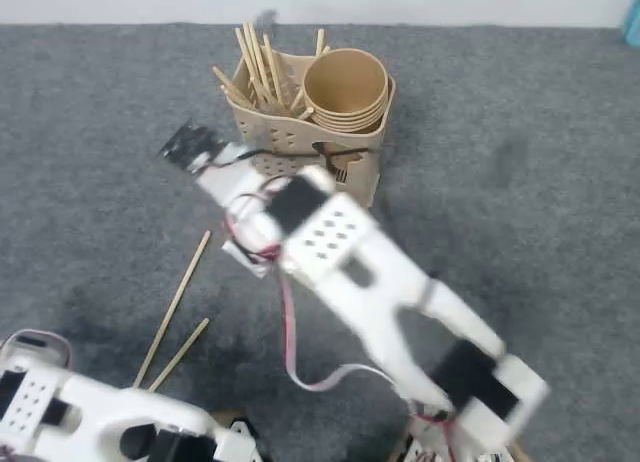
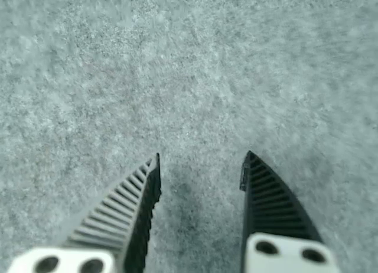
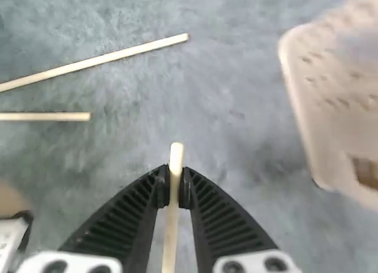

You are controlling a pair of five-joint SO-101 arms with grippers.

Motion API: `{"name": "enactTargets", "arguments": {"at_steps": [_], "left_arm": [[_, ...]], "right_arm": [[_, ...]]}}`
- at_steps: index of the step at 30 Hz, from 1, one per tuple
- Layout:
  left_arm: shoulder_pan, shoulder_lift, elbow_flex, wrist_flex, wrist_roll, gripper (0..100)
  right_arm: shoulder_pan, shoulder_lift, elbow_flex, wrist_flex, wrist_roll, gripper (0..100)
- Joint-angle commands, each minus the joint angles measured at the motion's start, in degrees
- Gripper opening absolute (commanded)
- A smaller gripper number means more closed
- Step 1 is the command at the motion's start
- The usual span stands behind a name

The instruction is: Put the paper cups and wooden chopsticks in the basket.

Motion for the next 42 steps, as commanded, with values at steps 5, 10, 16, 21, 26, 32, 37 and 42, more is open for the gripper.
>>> {"name": "enactTargets", "arguments": {"at_steps": [5,10,16,21,26,32,37,42], "left_arm": [[0.53,-1.05,-0.04,-1.32,0.18,21],[0.53,-1.05,-0.04,-1.32,0.18,21],[0.53,-1.05,0.31,-1.32,0.09,21],[0.53,-1.14,0.66,-1.41,-2.55,21],[0.53,-1.14,0.75,-1.41,-2.73,21],[0.53,-1.14,0.75,-1.41,-2.90,21],[1.49,-1.14,0.75,-1.41,-2.99,21],[1.76,-1.14,0.75,-1.41,-2.99,21]], "right_arm": [[4.88,-25.27,-2.29,3.91,-0.26,0.8],[8.40,-31.87,-2.20,-5.76,-0.70,0.8],[13.23,-32.40,-2.20,-27.65,-2.37,0.8],[15.69,-28.97,-2.29,-49.54,-11.43,0.8],[15.78,-21.76,-2.29,-67.82,-11.16,0.9],[15.69,-11.03,-2.55,-82.86,-3.43,0.9],[15.69,-3.38,-2.55,-90.07,0.79,0.9],[17.45,1.89,-2.29,-91.30,1.05,0.9]]}}
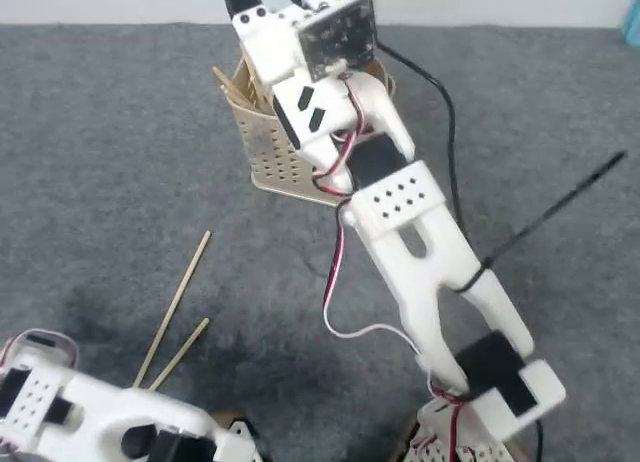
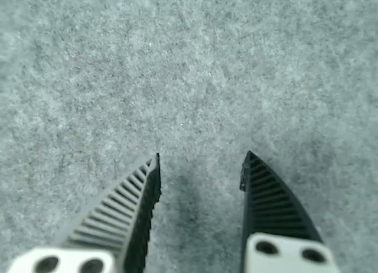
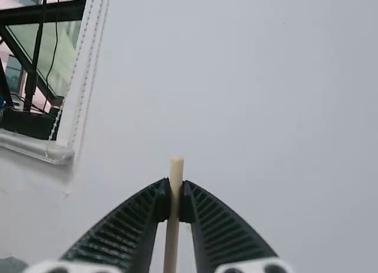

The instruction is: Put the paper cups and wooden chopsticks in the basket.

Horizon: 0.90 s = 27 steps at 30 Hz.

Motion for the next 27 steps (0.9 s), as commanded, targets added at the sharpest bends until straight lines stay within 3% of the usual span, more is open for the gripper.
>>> {"name": "enactTargets", "arguments": {"at_steps": [1,12,21,27], "left_arm": [[0.53,-1.14,-0.22,-1.32,-0.35,21],[0.53,-1.14,-0.22,-1.32,-0.44,21],[0.53,-1.14,-0.22,-1.32,-0.44,21],[0.62,-1.14,-0.22,-1.32,-0.44,21]], "right_arm": [[1.71,1.36,-2.37,-1.80,0.97,0.9],[3.74,1.10,7.38,-1.98,-9.58,1.4],[3.21,-5.85,25.23,-11.30,-12.13,1.4],[3.21,-11.21,28.31,-5.41,-12.40,17.7]]}}
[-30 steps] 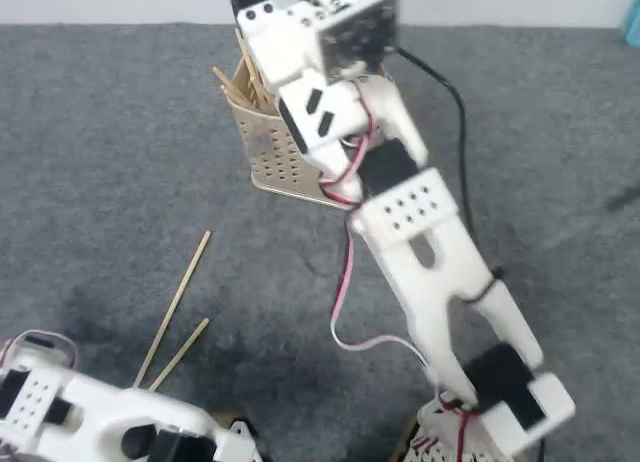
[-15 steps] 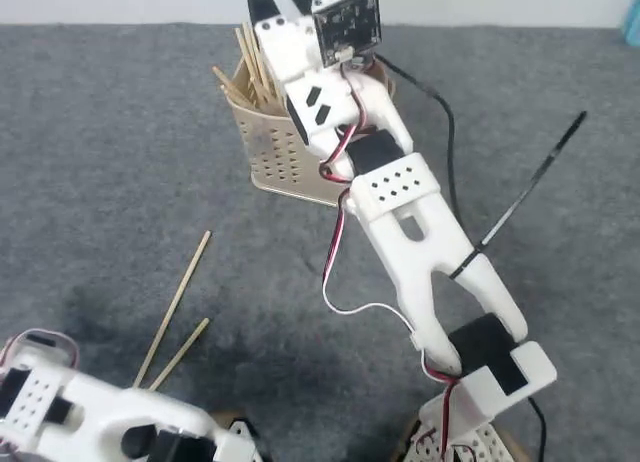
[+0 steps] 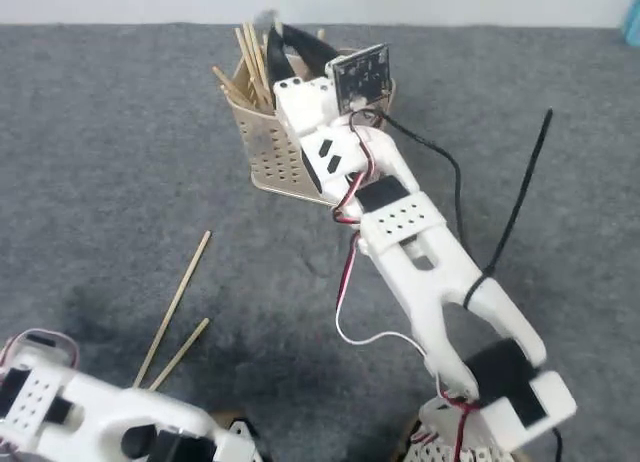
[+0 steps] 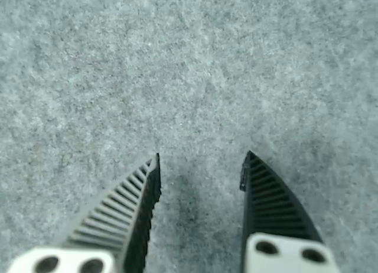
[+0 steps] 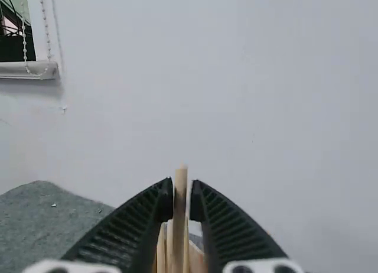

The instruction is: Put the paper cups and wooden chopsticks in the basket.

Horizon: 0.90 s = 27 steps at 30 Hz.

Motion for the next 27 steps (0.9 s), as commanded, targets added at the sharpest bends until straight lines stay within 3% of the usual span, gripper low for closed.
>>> {"name": "enactTargets", "arguments": {"at_steps": [1,6,12,19,24,27], "left_arm": [[0.62,-1.23,-0.22,-1.32,-0.44,21],[0.62,-1.23,-0.22,-1.32,-0.44,21],[0.62,-1.23,-0.13,-1.32,-0.44,21],[0.88,-1.23,-0.13,-1.32,-0.53,21],[2.73,-1.58,0.75,-1.32,-4.75,21],[2.73,-1.58,0.75,-1.32,-6.24,21]], "right_arm": [[0.13,-7.08,-1.85,5.14,-0.88,18.9],[0.57,-13.85,-9.93,17.98,-7.74,17.2],[0.57,-22.46,-21.19,42.15,-14.24,17.0],[0.66,-35.30,-19.52,72.75,-18.90,16.2],[3.30,-45.23,-9.14,77.67,-18.73,0.0],[5.93,-52.09,-0.97,77.67,-18.73,3.2]]}}
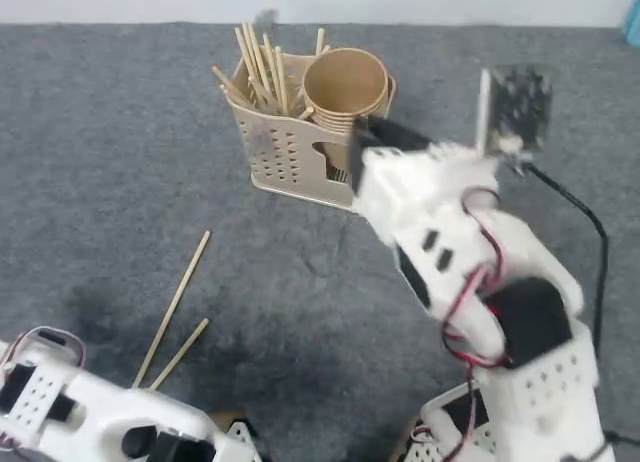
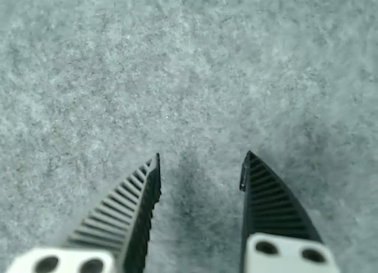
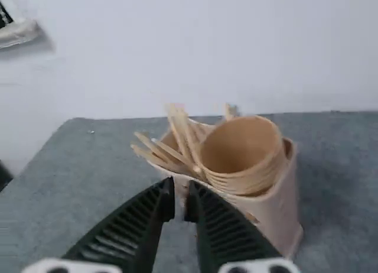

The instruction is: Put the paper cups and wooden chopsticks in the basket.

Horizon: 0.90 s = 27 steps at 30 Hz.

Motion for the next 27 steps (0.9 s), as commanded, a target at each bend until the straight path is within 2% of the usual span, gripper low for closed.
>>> {"name": "enactTargets", "arguments": {"at_steps": [1,5,9,12,18,20,23,27], "left_arm": [[0.62,-1.58,-0.22,-1.32,-2.11,21],[0.88,-1.58,-0.31,-1.23,-2.20,20],[4.31,-1.58,-1.98,1.49,-2.46,8],[8.62,-1.32,-6.02,8.44,-8.00,1],[21.80,-1.14,-16.84,26.37,-10.20,1],[27.08,-1.14,-19.38,30.59,-10.29,1],[35.69,-1.14,-21.58,33.58,-10.37,2],[47.74,-1.05,-23.16,31.82,-10.37,2]], "right_arm": [[3.38,-9.36,8.00,0.48,-0.53,2.5],[6.46,-19.65,23.03,0.92,-0.44,0.9],[8.92,-30.90,40.26,-1.19,2.81,0.8],[9.80,-38.99,52.48,-4.62,4.66,0.8],[10.59,-53.93,72.26,-5.76,4.48,0.8],[10.77,-54.81,78.07,-6.81,4.48,0.8],[11.21,-52.79,80.00,-8.75,4.66,0.8],[12.44,-53.32,80.53,-8.13,4.57,0.8]]}}
